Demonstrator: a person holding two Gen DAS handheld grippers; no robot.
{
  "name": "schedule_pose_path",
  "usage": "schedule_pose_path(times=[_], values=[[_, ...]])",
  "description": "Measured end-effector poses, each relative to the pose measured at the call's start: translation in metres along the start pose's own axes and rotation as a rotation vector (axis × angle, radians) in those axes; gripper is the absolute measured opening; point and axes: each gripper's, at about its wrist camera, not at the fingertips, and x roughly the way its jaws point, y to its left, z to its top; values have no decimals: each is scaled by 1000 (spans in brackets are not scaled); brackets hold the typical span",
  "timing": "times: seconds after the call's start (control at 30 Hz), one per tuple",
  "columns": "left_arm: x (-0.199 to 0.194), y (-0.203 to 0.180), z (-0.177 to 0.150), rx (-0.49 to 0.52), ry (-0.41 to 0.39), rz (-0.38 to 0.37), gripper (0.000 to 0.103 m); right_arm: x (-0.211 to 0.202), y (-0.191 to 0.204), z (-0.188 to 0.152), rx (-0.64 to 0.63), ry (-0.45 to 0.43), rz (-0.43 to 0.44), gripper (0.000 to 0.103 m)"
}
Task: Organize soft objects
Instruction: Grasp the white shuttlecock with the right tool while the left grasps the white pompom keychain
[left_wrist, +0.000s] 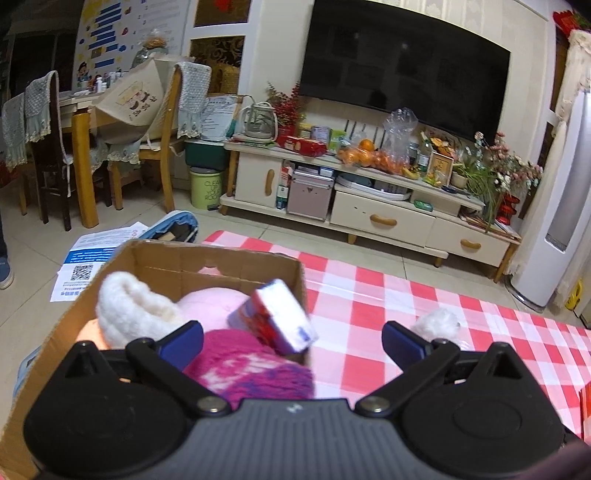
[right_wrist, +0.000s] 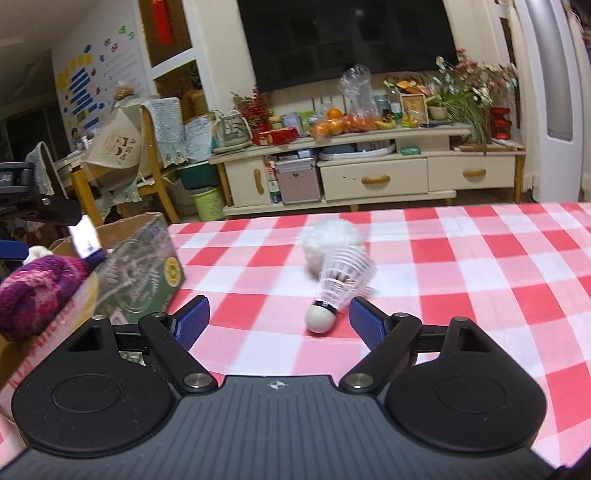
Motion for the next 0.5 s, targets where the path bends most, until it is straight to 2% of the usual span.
schedule_pose_path(times=[0.23, 0.5], values=[[2, -23, -7, 58, 8, -18, 102, 15, -13, -5, 41, 19, -33, 103], [0, -39, -11, 92, -9, -23, 102, 45, -18, 6, 67, 12, -31, 103]])
